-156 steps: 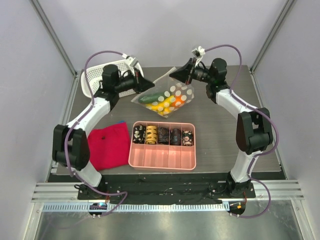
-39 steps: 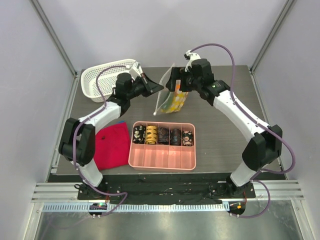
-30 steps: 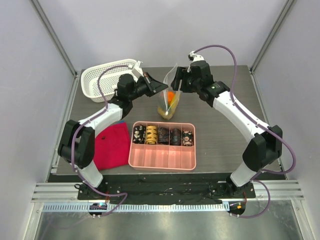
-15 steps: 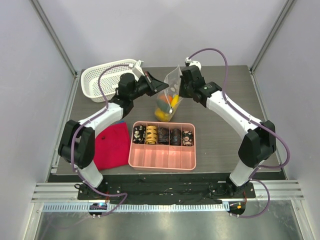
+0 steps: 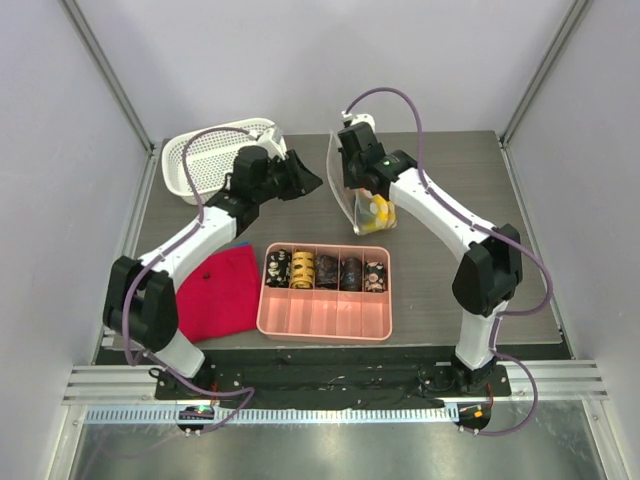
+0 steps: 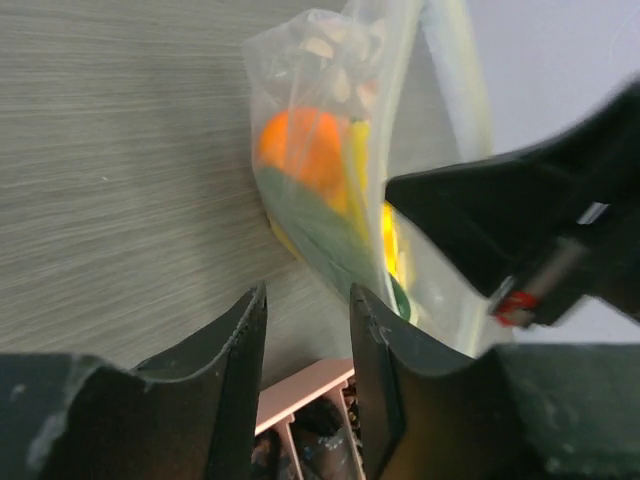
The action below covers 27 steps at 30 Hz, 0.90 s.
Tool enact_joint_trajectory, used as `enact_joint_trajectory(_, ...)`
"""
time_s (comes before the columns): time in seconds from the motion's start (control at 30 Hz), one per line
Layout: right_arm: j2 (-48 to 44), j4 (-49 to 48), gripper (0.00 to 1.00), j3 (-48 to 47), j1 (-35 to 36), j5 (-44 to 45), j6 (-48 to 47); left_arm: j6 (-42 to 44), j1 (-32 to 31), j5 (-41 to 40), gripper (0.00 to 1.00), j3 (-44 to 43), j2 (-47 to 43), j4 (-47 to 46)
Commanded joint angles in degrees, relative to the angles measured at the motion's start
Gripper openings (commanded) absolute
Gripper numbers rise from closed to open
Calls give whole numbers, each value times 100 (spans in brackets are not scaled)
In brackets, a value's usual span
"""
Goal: Open the zip-top bag and remove the fake food
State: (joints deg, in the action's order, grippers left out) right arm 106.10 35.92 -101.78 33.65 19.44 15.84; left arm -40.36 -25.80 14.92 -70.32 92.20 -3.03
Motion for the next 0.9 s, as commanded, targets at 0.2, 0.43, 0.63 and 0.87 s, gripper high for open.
enact_joint_trajectory(0.2,130,11,1,-308,195,86,25,-804,-74,732,26,-8,-652,-795)
enact_joint_trajectory(0.43,-168,-94,1,-150,230,-11,244,-1965,-127,547,19,317,25,-1735)
enact_joint_trajectory(0.63,-204,-173,1,-53,230,7,341,-2002,-425,171,26,-86,570,-1386)
enact_joint_trajectory(0.87,-301,-384,1,-9,344,-151,473,-1977,-566,-112,30,-43,799,-1078)
